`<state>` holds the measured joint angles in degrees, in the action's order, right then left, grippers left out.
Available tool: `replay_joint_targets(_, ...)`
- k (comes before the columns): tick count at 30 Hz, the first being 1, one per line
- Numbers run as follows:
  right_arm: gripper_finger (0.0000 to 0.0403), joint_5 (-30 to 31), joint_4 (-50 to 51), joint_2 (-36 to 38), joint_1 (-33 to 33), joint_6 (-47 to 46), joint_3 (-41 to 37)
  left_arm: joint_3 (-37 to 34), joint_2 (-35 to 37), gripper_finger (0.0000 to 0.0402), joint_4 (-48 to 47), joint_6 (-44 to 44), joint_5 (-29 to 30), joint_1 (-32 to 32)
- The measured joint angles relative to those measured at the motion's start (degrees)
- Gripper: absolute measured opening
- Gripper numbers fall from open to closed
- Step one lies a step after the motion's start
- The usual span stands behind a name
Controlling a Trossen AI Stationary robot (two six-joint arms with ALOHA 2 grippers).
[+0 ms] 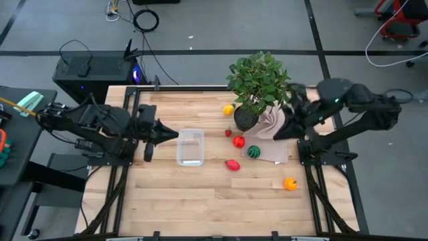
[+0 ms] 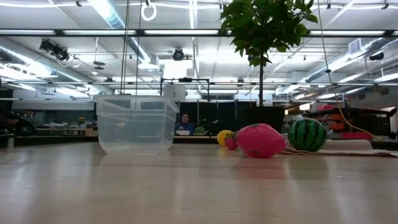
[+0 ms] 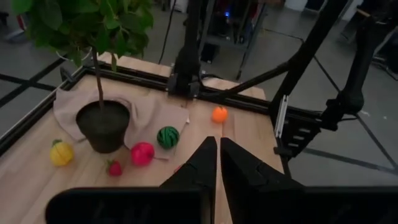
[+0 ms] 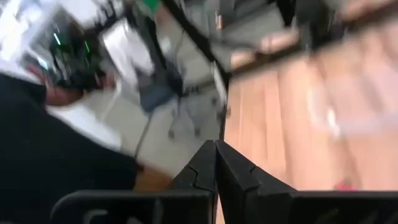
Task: Pick and placing Produce into tupperware
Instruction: Put the orange into the transparent bin
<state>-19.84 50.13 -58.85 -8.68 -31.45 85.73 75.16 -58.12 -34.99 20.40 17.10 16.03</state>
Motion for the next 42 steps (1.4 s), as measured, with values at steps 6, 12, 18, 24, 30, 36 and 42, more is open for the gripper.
replay_joint_targets(6,0.0022,0.22,11.69,-4.66,-6.35,4.12,0.0,0.0,-0.06,0.0032,-0.52,-0.02,0.01,-0.02)
replay_joint_targets(12,0.0068,0.24,16.58,-9.61,-9.75,9.58,0.0,0.0,-0.06,0.0042,-0.34,-0.04,0.0,-0.07)
replay_joint_targets(18,0.0131,0.85,20.85,-14.43,-12.72,12.14,-0.29,0.0,-0.06,0.0043,-0.39,-0.07,0.0,-0.07)
replay_joint_targets(24,0.0172,4.35,29.78,-17.22,-17.84,9.27,-2.35,0.0,-0.06,0.004,-1.25,-0.04,0.0,-0.07)
replay_joint_targets(30,0.0165,8.71,32.4,-16.32,-22.69,-5.39,-6.72,0.0,-0.06,0.0043,-3.86,-0.17,0.04,-0.11)
replay_joint_targets(36,0.0158,7.98,25.83,-13.99,-28.89,-17.82,-14.2,0.0,-0.06,0.0043,-4.28,-0.87,1.93,-0.11)
replay_joint_targets(42,0.0173,6.38,19.22,-13.42,-35.89,-26.96,-21.99,0.0,-0.06,0.0053,-4.28,-2.06,2.23,-0.11)
